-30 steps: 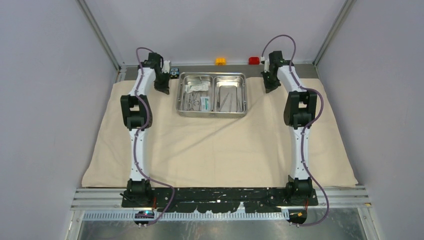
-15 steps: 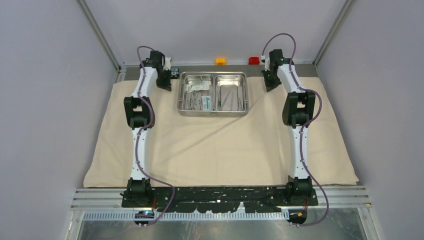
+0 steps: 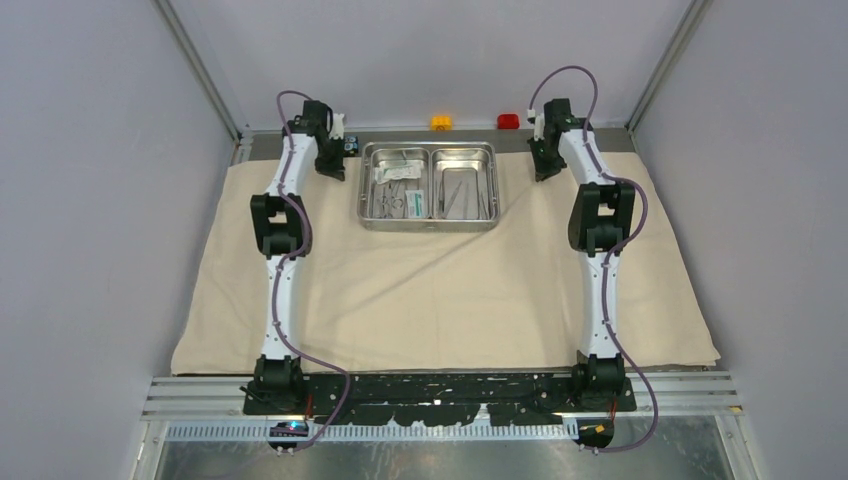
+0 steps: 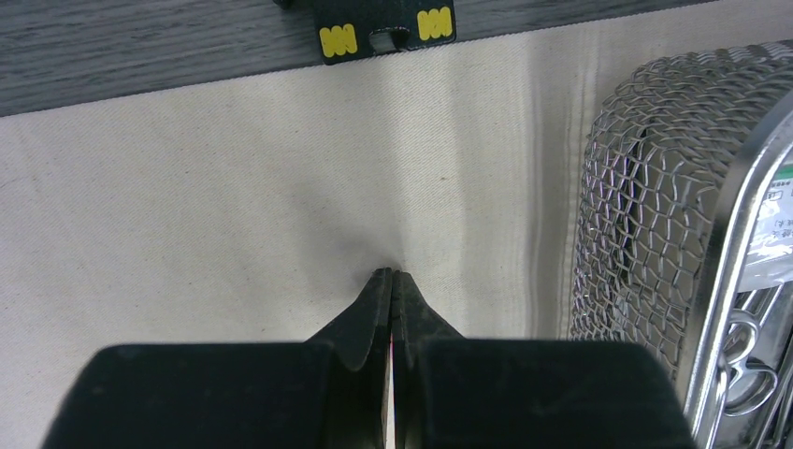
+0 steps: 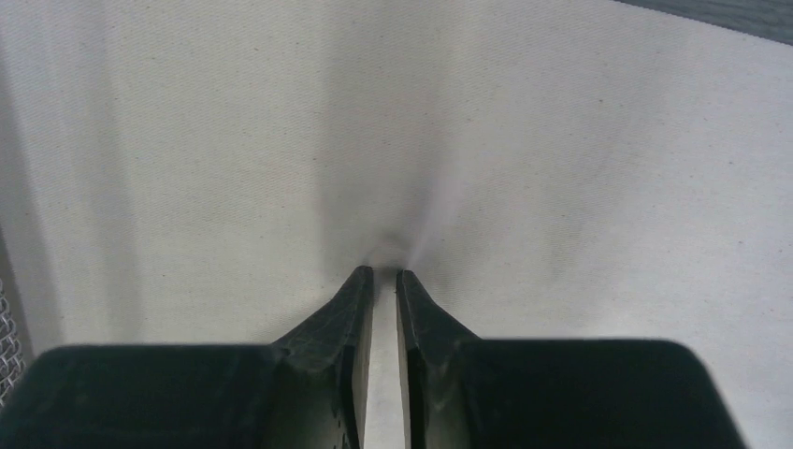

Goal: Open and lay out the surgical kit
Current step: Smooth out the surgical kit at the center of the board.

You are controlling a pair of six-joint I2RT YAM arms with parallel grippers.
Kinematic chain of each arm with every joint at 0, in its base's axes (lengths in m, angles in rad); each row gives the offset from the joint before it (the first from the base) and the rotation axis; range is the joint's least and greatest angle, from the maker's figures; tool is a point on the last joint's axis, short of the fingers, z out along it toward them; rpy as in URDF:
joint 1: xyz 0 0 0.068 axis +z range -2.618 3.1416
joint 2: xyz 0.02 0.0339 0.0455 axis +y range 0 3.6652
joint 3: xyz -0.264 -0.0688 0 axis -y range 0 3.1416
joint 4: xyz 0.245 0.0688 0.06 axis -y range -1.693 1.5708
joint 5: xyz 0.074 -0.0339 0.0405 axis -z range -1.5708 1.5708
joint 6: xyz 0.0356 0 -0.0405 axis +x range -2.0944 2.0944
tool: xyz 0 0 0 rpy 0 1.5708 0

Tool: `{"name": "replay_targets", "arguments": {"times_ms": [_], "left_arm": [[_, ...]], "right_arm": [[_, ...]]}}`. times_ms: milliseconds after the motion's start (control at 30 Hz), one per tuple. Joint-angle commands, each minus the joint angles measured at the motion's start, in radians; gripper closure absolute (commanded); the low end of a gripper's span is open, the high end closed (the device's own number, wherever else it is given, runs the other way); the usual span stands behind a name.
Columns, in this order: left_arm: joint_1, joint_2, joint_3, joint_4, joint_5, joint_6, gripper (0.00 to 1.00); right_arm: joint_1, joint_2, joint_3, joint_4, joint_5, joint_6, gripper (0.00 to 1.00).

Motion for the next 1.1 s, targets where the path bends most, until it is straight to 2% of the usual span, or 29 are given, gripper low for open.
{"name": "replay_targets", "arguments": {"times_ms": [0,67,267,400,533,633,867,967,1067], "left_arm": [[0.019,0.018,0.022,0.006,-0.024,-0.007,1.0],[0.031,-0.006,0.013,0.003,0.009,-0.013,0.98],[0.041,-0.182,-0.156,0.061,0.08,-0.012,0.53],[0.041,-0.307,-0.308,0.104,0.079,0.022,0.34],[0.041,-0.344,-0.399,0.092,0.064,0.066,0.16],[0.041,-0.311,-0.407,0.06,0.042,0.086,0.14],[0.041,-0.242,-0.42,0.03,0.003,0.124,0.16],[0.041,-0.223,-0.422,0.028,-0.013,0.134,0.22],[0.039,-0.207,-0.424,0.024,-0.031,0.146,0.33]], "right_arm": [[-0.054,-0.018,-0.114,0.023,0.084,-0.022,0.74],[-0.054,-0.034,-0.134,0.026,0.073,-0.019,0.71],[-0.054,-0.038,-0.141,0.011,0.05,-0.017,0.69],[-0.053,-0.038,-0.143,0.005,0.041,-0.02,0.69],[-0.053,-0.038,-0.152,0.004,0.03,-0.022,0.69],[-0.053,-0.037,-0.159,0.004,0.026,-0.024,0.69],[-0.053,-0.056,-0.178,0.005,0.026,-0.026,0.7],[-0.053,-0.061,-0.191,0.005,0.026,-0.028,0.7],[-0.053,-0.069,-0.205,0.008,0.026,-0.03,0.7]]}}
